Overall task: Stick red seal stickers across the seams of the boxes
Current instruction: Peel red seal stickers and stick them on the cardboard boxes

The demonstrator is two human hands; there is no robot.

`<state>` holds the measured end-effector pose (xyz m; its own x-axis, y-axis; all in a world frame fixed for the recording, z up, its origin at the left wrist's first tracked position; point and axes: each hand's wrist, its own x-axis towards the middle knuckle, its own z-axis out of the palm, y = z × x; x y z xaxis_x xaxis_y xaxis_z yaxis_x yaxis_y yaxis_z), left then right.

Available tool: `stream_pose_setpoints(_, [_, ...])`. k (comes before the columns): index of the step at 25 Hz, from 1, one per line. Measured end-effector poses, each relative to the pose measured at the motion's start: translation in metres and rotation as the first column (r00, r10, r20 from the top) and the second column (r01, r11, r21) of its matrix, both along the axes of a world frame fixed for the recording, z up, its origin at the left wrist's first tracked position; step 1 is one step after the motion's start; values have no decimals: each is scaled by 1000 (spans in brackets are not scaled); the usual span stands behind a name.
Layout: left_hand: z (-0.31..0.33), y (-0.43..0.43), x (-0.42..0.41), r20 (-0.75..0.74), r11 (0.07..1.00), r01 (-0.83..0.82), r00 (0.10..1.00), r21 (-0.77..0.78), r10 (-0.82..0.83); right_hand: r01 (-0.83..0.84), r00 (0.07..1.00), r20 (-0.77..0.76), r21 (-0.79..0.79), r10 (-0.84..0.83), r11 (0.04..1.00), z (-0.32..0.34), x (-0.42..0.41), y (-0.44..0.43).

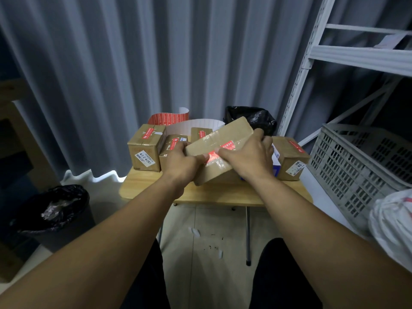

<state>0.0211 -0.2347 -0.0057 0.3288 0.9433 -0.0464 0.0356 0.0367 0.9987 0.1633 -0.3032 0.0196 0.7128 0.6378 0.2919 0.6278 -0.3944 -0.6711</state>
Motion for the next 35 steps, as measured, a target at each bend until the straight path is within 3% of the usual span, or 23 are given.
stream_pose_setpoints(3, [2, -2, 0, 48, 1000, 26, 999, -11, -25, 2, 991, 133, -38, 3, 999, 2, -4, 2])
stream_pose_setpoints(10, [10, -3, -3, 62, 979, 193, 980, -71, -189, -34, 999, 20, 44, 33, 998, 18, 22, 3])
stream_pose_setpoints(15, [6, 2, -1, -78, 950, 296, 954, 103, -289, -47, 998, -29, 140, 51, 989, 31, 42, 12])
stream_pose_setpoints(17, [5, 6, 0, -57, 939, 319, 948, 127, -315, -40, 995, -77, 203, 56, 978, 38, 46, 17])
stream_pose_setpoints(24, [8, 11, 25, 60, 941, 250, 961, 226, -270, -85, 929, -297, 411, 221, 908, 44, 49, 33])
stream_pose_setpoints(31, [6, 21, 60, 46, 959, 215, 973, 182, -227, -188, 884, -326, 411, 336, 892, 31, 66, 33])
stream_pose_setpoints(35, [-1, 31, 73, -35, 958, 220, 976, 184, -217, -192, 866, -375, 360, 330, 913, 27, 77, 42])
